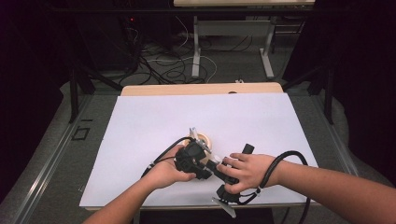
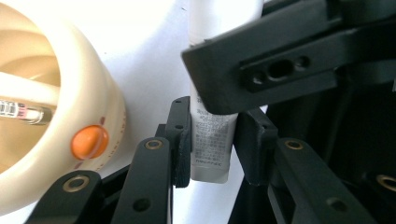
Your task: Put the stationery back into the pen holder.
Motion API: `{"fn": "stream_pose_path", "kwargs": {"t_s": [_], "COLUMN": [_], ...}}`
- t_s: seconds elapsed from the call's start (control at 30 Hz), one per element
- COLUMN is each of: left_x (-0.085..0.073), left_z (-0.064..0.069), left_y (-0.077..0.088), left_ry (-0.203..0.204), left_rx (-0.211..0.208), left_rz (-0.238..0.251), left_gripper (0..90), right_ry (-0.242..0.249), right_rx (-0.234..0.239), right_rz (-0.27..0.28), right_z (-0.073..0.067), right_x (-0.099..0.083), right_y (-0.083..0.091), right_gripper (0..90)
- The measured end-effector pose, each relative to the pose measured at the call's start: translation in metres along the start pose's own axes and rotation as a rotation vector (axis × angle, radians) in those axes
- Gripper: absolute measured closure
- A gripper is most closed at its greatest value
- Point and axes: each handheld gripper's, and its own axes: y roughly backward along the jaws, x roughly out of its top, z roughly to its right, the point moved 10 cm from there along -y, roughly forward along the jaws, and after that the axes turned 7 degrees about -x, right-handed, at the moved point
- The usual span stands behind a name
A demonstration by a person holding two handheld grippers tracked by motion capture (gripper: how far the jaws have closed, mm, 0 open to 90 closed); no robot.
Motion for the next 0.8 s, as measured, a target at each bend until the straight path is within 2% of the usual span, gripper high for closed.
{"fn": "stream_pose_path", "kwargs": {"t_s": [0.13,0.3,0.4,0.43,0.5,0.57,0.63,0.67,0.73,0.77,0.8], "left_x": [0.001,0.003,0.004,0.005,0.006,0.008,0.011,0.012,0.013,0.014,0.014], "left_z": [-0.006,-0.011,-0.015,-0.016,-0.018,-0.021,-0.023,-0.024,-0.027,-0.028,-0.029], "left_y": [0.003,0.006,0.009,0.01,0.012,0.014,0.016,0.017,0.021,0.022,0.024], "left_ry": [0.023,0.033,0.042,0.047,0.058,0.07,0.097,0.107,0.111,0.107,0.105], "left_rx": [0.016,0.037,0.048,0.052,0.062,0.072,0.08,0.082,0.095,0.104,0.107], "left_rz": [0.023,0.048,0.066,0.071,0.089,0.103,0.143,0.156,0.164,0.174,0.169], "left_gripper": [68.7,68.8,68.8,68.8,68.8,68.8,68.8,68.8,68.9,68.8,68.9], "right_ry": [-0.016,-0.042,-0.068,-0.062,-0.095,-0.114,-0.16,-0.147,-0.16,-0.189,-0.187], "right_rx": [0.007,0.006,0.012,0.008,-0.01,0.0,-0.036,-0.017,-0.025,-0.027,-0.028], "right_rz": [0.009,0.017,0.001,0.005,0.017,-0.005,0.04,0.007,0.003,0.001,-0.002], "right_z": [0.001,0.004,0.005,0.008,0.011,0.013,0.016,0.018,0.02,0.019,0.02], "right_x": [0.0,-0.002,-0.006,-0.007,-0.008,-0.013,-0.013,-0.017,-0.02,-0.021,-0.024], "right_y": [0.001,0.001,0.003,0.003,0.002,0.005,0.001,0.005,0.005,0.005,0.005], "right_gripper": [62.1,58.2,56.1,55.7,53.6,52.0,50.6,50.2,48.9,47.9,47.3]}}
